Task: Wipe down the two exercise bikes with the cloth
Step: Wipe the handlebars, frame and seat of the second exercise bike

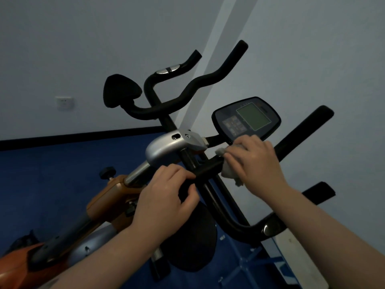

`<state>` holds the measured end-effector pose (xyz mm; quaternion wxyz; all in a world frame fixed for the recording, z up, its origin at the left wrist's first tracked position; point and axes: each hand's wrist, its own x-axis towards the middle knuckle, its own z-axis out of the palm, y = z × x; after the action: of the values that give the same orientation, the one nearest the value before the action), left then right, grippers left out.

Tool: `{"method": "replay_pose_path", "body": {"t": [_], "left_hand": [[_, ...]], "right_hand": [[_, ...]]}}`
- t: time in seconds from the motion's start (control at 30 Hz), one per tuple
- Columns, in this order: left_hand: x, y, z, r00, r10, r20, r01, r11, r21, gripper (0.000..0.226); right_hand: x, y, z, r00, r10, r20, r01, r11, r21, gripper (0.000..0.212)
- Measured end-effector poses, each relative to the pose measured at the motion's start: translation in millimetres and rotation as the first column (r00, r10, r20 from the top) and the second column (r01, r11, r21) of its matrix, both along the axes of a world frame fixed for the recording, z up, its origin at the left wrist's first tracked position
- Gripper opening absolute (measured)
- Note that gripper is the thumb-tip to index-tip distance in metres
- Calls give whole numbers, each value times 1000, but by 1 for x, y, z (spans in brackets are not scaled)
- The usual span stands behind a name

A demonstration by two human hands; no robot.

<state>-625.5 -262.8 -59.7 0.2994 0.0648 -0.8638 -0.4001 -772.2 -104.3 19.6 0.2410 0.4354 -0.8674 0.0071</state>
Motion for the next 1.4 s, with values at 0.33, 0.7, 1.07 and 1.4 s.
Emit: {"method": "replay_pose_path", "body": {"t": [0.33,0.7,1.07,1.4], "left_hand": [[0,0,0,1000,8,22,-9,999,52,30],[-13,-6,25,989,-129,70,129,992,3,19],[-80,-10,45,935,-354,35,353,935,15,12],[-95,1,23,922,-386,-16,386,922,-22,10]], "right_hand": [[6,8,-5,998,-63,13,64,994,-89,30],[14,15,-4,966,-258,29,258,946,-196,21],[22,2,-13,956,-294,-18,283,934,-219,17],[13,19,-6,929,-369,8,363,910,-200,32]]}}
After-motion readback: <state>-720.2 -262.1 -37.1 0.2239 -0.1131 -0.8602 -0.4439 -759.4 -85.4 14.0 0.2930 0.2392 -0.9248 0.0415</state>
